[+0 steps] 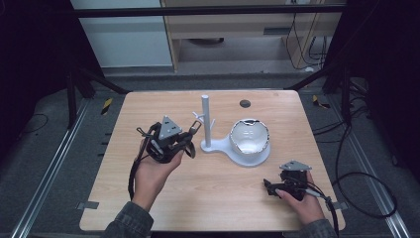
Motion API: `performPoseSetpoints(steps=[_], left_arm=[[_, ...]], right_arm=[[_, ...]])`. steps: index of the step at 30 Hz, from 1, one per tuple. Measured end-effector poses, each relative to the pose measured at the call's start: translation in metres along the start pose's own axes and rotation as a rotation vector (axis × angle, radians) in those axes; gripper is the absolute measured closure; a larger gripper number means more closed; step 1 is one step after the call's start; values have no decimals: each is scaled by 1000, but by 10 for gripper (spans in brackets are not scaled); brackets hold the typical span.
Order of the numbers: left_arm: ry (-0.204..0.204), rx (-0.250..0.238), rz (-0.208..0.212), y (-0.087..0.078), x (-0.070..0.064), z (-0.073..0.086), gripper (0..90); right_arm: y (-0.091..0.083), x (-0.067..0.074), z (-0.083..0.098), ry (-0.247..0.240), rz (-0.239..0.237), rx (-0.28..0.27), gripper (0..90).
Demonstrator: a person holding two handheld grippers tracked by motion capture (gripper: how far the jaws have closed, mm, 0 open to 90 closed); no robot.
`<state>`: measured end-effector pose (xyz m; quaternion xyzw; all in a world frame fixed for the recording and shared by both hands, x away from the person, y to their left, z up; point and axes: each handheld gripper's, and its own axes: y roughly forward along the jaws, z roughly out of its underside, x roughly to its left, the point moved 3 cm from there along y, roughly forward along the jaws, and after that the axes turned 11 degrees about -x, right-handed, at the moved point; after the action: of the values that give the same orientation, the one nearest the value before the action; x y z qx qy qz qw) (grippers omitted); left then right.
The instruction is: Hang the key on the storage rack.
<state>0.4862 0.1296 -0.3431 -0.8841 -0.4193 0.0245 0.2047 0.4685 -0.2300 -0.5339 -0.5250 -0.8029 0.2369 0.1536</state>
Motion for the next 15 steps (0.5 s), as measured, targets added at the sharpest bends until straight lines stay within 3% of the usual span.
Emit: performPoseSetpoints(steps=[7, 10, 15], left_arm=[[9, -4, -31, 7, 8, -4, 804], [-16, -9, -39, 9, 11, -5, 803], [-16, 0, -45, 13, 13, -5, 803]], right_arm=[[0, 0, 0, 0, 0, 0, 4], [0, 0, 0, 0, -1, 0, 4], [0, 0, 0, 0, -1, 0, 4]])
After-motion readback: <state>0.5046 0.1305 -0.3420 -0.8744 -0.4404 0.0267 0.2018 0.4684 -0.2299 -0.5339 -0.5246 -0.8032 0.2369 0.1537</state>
